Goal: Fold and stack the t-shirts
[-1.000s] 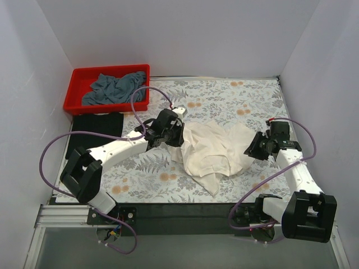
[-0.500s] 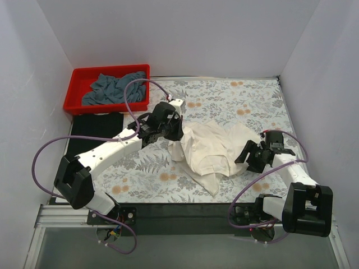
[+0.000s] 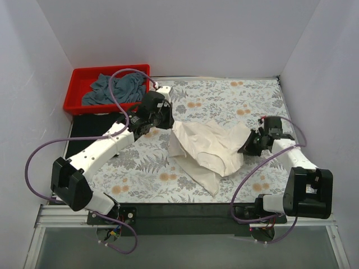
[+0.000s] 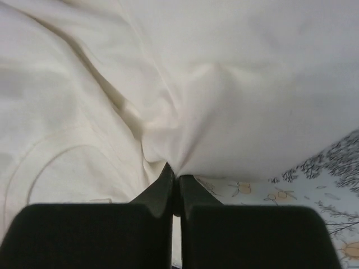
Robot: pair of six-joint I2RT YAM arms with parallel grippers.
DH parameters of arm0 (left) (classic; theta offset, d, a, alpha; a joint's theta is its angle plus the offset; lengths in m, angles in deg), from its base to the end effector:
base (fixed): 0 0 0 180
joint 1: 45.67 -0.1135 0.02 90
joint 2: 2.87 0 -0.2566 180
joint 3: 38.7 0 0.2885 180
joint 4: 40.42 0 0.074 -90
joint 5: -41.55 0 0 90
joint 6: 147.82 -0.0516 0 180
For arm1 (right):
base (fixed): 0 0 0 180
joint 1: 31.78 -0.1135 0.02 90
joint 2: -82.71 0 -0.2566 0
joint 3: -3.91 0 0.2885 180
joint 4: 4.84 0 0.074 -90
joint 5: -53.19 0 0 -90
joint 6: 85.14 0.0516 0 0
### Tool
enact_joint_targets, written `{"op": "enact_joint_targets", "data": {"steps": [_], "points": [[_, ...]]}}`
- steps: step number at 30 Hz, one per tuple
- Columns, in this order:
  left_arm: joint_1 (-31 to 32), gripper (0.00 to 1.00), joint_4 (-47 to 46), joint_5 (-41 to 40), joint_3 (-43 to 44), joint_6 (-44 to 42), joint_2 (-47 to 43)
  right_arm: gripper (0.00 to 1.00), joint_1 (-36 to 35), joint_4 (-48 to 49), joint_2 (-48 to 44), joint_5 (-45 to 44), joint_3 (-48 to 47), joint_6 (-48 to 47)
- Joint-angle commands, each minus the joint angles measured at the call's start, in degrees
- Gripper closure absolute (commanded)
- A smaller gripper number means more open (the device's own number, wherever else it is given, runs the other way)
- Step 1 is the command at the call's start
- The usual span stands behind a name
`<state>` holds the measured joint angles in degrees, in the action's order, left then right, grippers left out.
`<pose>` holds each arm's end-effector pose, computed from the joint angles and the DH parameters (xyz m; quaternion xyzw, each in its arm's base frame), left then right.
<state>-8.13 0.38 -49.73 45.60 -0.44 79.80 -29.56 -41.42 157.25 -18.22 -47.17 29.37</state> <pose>0.2965 -0.2264 0.2969 -0.1603 0.8888 -0.3094 0.2976 0.2781 0.0057 0.1395 0.1797 0.9372 0.2024 0.2201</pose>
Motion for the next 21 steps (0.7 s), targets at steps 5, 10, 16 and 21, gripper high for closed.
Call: {"op": "enact_joint_targets", "data": {"steps": [5,10,16,21], "points": [[-5.5,1.00,1.5,-1.0,17.9,-4.5,5.3,0.99,2.4,-2.8,1.0,-8.9,-31.6,-3.0],[-5.5,1.00,3.9,6.2,22.5,-4.1,4.9,0.99,3.1,-2.7,3.8,-8.5,-48.7,-4.7],[-5.5,1.00,4.2,8.7,19.9,-3.4,-3.3,0.99,3.9,-2.2,4.2,-12.1,-60.3,-8.1],[-5.6,1.00,4.7,-4.2,25.3,-5.4,-6.8,0.99,3.9,0.5,1.2,-5.0,-58.7,-6.8]]}}
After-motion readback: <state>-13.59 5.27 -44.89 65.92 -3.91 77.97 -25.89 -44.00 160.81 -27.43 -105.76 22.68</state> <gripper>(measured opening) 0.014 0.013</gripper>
